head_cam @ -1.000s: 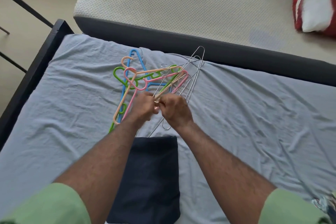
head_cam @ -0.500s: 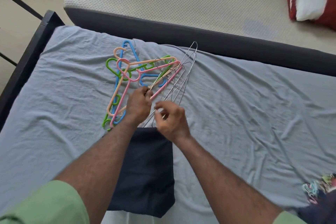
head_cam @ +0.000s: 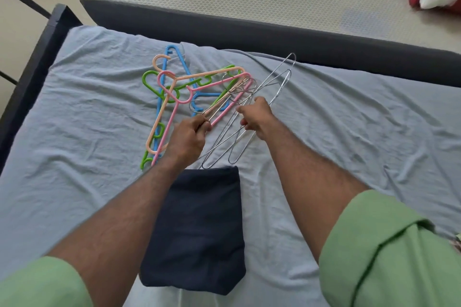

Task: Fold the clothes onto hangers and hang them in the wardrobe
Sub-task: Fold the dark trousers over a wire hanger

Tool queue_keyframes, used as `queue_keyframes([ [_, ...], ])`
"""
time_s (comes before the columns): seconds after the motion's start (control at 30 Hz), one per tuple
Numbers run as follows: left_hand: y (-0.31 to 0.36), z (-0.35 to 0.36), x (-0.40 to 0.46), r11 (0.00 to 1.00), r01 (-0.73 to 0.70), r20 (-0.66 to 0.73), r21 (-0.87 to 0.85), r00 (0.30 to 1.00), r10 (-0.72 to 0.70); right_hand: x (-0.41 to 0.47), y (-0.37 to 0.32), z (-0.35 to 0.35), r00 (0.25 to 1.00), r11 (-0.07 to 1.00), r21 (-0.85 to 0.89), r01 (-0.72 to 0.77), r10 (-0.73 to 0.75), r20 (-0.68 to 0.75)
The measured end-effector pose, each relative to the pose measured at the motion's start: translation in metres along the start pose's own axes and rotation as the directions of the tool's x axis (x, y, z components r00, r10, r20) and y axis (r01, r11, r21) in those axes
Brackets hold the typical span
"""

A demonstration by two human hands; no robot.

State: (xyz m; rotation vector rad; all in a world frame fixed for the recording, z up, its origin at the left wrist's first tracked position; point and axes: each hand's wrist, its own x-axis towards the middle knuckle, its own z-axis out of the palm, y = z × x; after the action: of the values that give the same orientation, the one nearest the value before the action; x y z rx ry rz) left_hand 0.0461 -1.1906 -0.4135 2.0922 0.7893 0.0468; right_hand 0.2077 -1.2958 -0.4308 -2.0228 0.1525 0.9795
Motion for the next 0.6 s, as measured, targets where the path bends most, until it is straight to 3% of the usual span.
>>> queue_keyframes([
  [0.1, -0.004, -0.004, 0.001, 0.999, -0.027, 0.003, 0.023, 1.000, 0.027, 0.004, -0.004, 0.006, 1.000, 0.995, 0.093, -0.027, 0.027, 0.003],
  [0.23, -0.003, -0.006, 0.006, 0.999, 0.042, -0.039, 0.022, 0.998, -0.041, 0.002, 0.003, 0.025, 0.999, 0.977, 0.214, 0.022, -0.027, 0.023],
  [0.33, 0.002, -0.004, 0.011, 0.995, 0.028, -0.051, 0.095, 0.998, -0.023, -0.003, 0.005, 0.038, 0.997, 0.993, 0.117, 0.031, -0.038, 0.060],
  [0.43, 0.003, -0.003, 0.015, 0.981, -0.023, -0.048, 0.191, 0.998, 0.033, -0.008, 0.003, 0.040, 0.991, 0.993, 0.099, -0.061, 0.049, 0.127],
  [0.6, 0.000, -0.009, 0.014, 0.988, 0.001, -0.084, 0.152, 0.996, 0.012, -0.008, 0.005, 0.040, 0.984, 0.998, -0.036, -0.042, 0.047, 0.171],
])
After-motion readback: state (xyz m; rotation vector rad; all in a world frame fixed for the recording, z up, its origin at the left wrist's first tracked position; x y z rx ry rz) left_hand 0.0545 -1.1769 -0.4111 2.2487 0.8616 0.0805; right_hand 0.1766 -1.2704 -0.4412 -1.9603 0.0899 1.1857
